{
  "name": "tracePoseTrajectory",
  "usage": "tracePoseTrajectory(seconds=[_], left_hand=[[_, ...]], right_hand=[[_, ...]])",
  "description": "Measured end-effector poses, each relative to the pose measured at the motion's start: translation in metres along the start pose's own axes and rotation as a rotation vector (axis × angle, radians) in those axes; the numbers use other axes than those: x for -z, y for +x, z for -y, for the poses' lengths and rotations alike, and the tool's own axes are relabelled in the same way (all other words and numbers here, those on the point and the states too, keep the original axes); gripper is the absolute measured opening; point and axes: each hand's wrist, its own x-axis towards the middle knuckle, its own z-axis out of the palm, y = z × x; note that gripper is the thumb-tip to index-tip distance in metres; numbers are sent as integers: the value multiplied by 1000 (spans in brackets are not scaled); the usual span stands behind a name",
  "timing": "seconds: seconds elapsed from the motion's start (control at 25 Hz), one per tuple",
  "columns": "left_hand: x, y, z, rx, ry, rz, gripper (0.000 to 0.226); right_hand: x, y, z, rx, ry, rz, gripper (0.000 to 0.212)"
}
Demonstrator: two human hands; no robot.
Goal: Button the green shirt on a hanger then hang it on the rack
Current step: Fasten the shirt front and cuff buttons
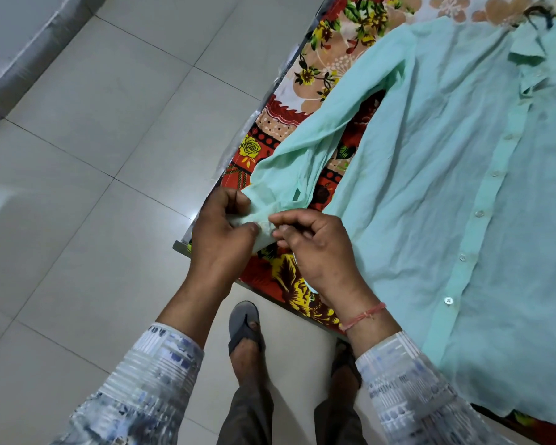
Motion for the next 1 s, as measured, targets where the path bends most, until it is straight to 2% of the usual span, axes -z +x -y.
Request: tracePoseTrajectory(seconds=[0.08, 0.16, 0.24, 0.36, 0.52, 0.72, 1.0], left_hand=[[10, 2, -7, -134, 296, -137, 25], [18, 9, -29, -233, 352, -226, 21], [15, 20, -59, -252, 313, -226, 19], [-7, 34, -94, -259, 218, -95, 20], [-69, 42, -126, -330, 184, 71, 24], [-177, 54, -161, -388, 244, 244, 26], [-352, 91, -249, -370, 244, 301, 17]], right_hand=[[6, -2, 5, -41, 0, -69, 36], [18, 2, 15, -59, 17, -151, 37], [28, 11, 28, -39, 11, -192, 36], [36, 29, 50, 29, 7, -235, 26], [80, 57, 71, 129, -4, -376, 19], [181, 93, 67, 123, -21, -568, 20], [362, 161, 73, 103, -58, -627, 25]])
